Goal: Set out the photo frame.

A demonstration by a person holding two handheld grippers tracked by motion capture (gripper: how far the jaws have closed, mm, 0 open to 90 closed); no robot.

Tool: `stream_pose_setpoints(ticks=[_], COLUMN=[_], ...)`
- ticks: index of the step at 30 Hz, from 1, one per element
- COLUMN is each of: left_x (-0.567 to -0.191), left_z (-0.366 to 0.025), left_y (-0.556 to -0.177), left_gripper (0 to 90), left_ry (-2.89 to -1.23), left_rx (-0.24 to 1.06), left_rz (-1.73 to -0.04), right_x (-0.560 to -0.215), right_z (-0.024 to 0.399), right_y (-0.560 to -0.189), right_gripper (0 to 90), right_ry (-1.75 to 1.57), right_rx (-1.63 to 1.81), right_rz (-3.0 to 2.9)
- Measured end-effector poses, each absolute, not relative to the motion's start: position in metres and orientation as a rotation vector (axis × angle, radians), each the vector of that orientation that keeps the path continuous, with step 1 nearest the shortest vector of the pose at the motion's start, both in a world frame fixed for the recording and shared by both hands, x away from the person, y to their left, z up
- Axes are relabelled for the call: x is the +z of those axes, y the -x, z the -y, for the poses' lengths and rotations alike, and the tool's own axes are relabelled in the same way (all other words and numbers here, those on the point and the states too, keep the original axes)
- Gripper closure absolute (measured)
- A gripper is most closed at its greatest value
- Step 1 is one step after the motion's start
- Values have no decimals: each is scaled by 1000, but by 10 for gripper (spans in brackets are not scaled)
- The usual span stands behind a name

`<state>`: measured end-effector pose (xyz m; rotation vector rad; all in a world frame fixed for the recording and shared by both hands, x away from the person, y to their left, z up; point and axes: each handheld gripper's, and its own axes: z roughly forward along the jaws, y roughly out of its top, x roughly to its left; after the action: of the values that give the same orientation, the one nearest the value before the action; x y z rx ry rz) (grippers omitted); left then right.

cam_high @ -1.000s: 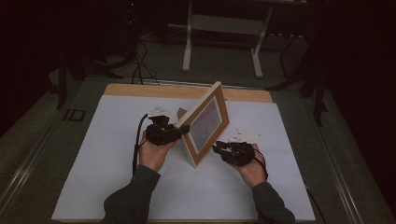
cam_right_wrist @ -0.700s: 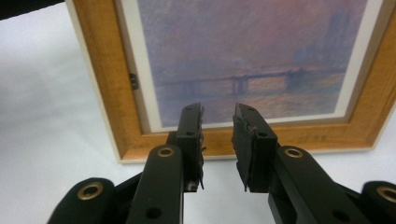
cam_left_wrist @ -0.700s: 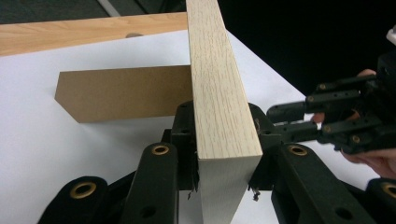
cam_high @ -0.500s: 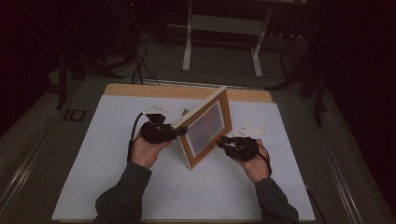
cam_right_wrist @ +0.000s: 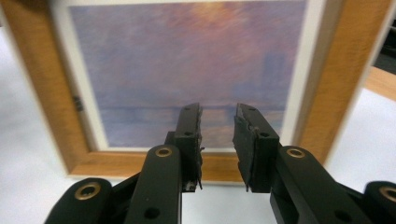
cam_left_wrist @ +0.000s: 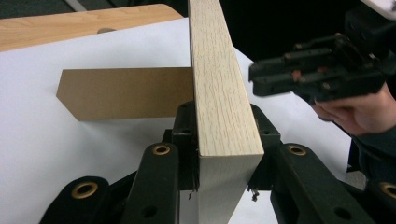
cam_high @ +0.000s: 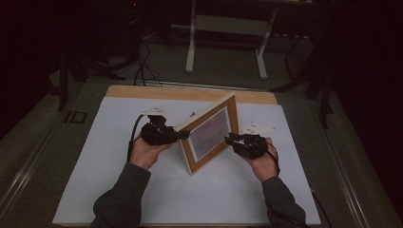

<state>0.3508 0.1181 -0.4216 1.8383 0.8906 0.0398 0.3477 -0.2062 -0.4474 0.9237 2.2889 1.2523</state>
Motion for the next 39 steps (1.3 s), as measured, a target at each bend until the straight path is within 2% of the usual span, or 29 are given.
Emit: stream_pose_setpoints(ticks=[14, 26, 34, 39], left_x=[-423, -423, -423, -421], left_z=[-122, -122, -125, -126], left_y=[-362, -371, -382, -390], left_gripper=[714, 713, 713, 714], left_ry=[-1869, -1895, -1919, -1942], left_rx=[-33, -71, -103, -112], left_rz=[-792, -735, -684, -654], right_x=[-425, -422, -420, -421], right_z=[226, 238, 238, 235], right_y=[-375, -395, -411, -422], right_gripper=[705, 545, 383, 346], right_ry=[-1043, -1104, -1095, -1085], right_rx=[1263, 1208, 1233, 1239], right_rz=[-2174, -2121, -2190, -2224])
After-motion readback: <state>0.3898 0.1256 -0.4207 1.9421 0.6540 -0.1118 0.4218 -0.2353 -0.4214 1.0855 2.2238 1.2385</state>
